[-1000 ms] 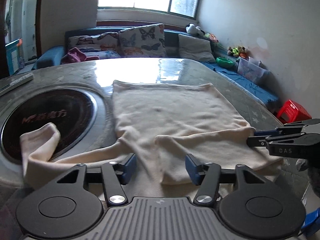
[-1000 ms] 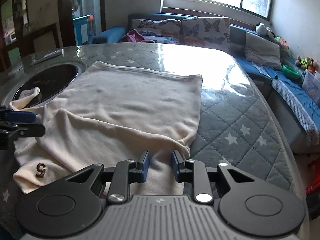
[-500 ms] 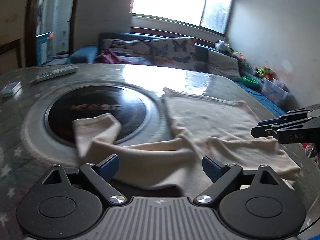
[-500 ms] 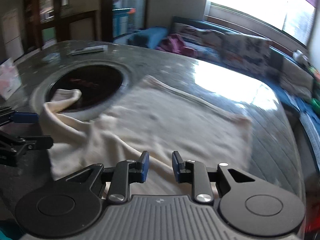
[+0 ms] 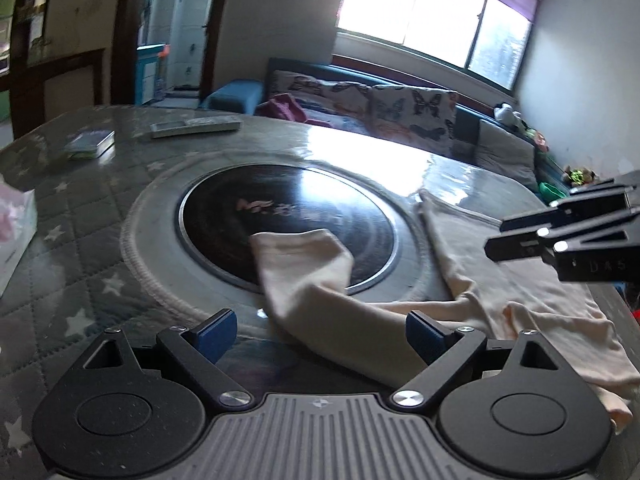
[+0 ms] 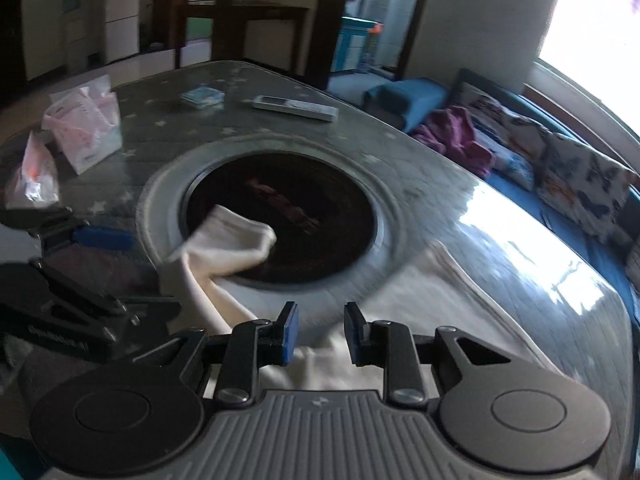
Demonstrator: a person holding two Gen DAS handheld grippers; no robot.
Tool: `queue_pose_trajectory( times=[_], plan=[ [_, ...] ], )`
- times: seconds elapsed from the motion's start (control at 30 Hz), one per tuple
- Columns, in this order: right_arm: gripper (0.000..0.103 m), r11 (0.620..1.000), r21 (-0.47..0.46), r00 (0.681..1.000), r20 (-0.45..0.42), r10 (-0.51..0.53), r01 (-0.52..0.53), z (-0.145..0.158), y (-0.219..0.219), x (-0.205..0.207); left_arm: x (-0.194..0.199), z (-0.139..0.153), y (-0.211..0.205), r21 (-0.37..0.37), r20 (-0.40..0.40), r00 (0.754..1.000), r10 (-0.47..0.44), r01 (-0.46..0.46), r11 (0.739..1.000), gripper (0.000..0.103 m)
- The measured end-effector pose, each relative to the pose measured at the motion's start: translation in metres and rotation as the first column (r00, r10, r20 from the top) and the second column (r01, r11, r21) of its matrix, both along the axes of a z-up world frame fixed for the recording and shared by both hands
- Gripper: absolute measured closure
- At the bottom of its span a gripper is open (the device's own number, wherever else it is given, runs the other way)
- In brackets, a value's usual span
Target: Fold clothes
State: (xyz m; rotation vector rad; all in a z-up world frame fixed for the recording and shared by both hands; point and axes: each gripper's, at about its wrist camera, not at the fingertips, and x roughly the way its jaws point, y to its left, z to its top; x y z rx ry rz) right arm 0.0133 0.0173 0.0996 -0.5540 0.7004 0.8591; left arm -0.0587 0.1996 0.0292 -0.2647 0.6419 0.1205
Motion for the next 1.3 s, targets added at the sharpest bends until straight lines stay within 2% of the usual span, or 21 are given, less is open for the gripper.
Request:
queue_pose_trajectory(
  times=[0.33,0.6,0.83,1.1,1.13,1.23,1.3],
  plan=[
    [0.079,0.993,-0.005,0.990,-0.071,0.119,-0.119,-0.005,0.085,0.001,-0.014,-0.003,0.028,-0.044,-0.010,0.998,0.065,-0.065,0.997,0.010],
    [0.079,0.992,-0.029,0.985,-0.125,0.117,-0.121,-0.034,0.141,0.004,-0.029,-0.002,0.050,-0.078,-0.003,0.994,0.107,-0.107,0.991,0.010],
    [0.079,0.995,-0.073,0.986,-0.152,0.060,-0.072,-0.060,0.160,0.014,-0.035,-0.007,0.062,-0.100,-0.008,0.993,0.120,-0.121,0.988,0.010],
    [0.079,0.996,-0.077,0.985,-0.169,0.030,-0.043,-0.069,0.166,0.021,-0.035,-0.010,0.062,-0.112,-0.012,0.992,0.122,-0.122,0.986,0.009],
    [0.080,0.996,-0.081,0.986,-0.163,0.029,-0.043,-0.069,0.167,0.020,-0.035,-0.010,0.062,-0.112,-0.012,0.992,0.123,-0.124,0.986,0.009],
    [0.095,0.994,-0.102,0.991,-0.128,0.035,-0.048,-0.070,0.170,0.016,-0.035,-0.010,0.061,-0.107,-0.014,0.992,0.123,-0.124,0.987,0.008],
    [0.098,0.993,-0.105,0.992,-0.124,0.040,-0.053,-0.069,0.171,0.015,-0.034,-0.010,0.060,-0.103,-0.015,0.992,0.123,-0.124,0.987,0.008]
  ],
)
